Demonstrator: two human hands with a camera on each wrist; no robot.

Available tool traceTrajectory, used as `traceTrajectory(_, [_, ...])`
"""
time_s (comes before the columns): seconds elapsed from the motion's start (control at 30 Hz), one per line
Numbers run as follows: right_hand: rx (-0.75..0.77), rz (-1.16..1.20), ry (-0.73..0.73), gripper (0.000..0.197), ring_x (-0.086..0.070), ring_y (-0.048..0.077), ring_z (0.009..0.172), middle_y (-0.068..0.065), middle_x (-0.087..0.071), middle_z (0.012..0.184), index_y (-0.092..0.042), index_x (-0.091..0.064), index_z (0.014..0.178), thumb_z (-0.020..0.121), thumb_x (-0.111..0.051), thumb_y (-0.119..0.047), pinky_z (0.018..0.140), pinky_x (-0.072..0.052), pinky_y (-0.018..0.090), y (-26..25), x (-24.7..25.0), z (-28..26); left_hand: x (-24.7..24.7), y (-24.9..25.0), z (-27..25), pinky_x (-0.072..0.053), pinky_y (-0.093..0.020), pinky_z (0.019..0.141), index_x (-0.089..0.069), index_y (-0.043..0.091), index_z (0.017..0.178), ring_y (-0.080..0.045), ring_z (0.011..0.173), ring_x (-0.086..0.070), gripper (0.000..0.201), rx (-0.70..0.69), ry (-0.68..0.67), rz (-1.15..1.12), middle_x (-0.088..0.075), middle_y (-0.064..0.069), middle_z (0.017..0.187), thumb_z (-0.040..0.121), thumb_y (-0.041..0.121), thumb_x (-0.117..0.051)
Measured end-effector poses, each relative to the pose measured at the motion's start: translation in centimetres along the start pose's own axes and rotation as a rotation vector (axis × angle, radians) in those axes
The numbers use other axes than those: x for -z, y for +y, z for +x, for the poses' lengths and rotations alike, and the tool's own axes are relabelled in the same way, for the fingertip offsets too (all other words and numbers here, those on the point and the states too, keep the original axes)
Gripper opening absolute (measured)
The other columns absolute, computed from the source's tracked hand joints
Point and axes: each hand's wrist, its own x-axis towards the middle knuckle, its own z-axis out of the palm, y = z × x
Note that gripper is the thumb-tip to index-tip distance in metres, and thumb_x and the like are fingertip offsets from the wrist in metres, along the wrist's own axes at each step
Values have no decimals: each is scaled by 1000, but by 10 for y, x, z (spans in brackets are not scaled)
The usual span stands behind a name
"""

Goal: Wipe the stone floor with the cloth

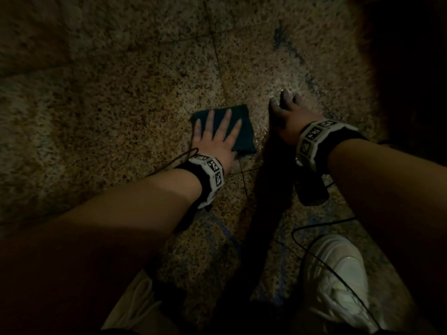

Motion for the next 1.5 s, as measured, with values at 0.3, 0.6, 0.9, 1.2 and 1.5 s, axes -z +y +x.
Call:
traceTrajectory(0.3, [69,60,177,61,3,30,147,6,8,160,-19,-9,153,101,-39,-33,117,-14,44,-32,7,-8,9,-30,0,9,-37,116,20,12,148,-27,143,20,88,-94,8,-116,27,-8,155,95,53,-38])
traceTrajectory(0.6, [296,-200,-2,68,20,29,144,5,23,157,-27,11,151,99,-26,-51,117,4,44,-89,-23,2,-14,-113,-23,0,-42,117,12,15,151,-31,145,10,78,213,-24,-136,19,-7,157,98,50,-33])
traceTrajectory(0.9, [181,-247,-41,63,26,26,142,2,32,153,-25,22,148,102,-18,-42,116,10,37,-72,-56,-35,-2,-90,-11,2,-44,117,8,13,151,-32,145,10,76,236,27,-160,17,-11,157,98,51,-32])
traceTrajectory(1.2, [33,-141,-73,65,24,23,143,5,29,155,-22,17,150,102,-21,-43,116,9,35,-26,-73,-76,12,-53,12,3,-47,116,18,28,149,-34,144,14,76,23,16,-55,22,-7,156,96,60,-27])
traceTrajectory(1.5, [82,-164,-2,67,25,21,143,2,31,154,-23,19,149,101,-20,-48,115,11,33,-25,-45,-36,7,-53,15,8,-46,115,23,29,147,-33,143,20,80,26,-8,-22,28,-6,154,92,65,-23])
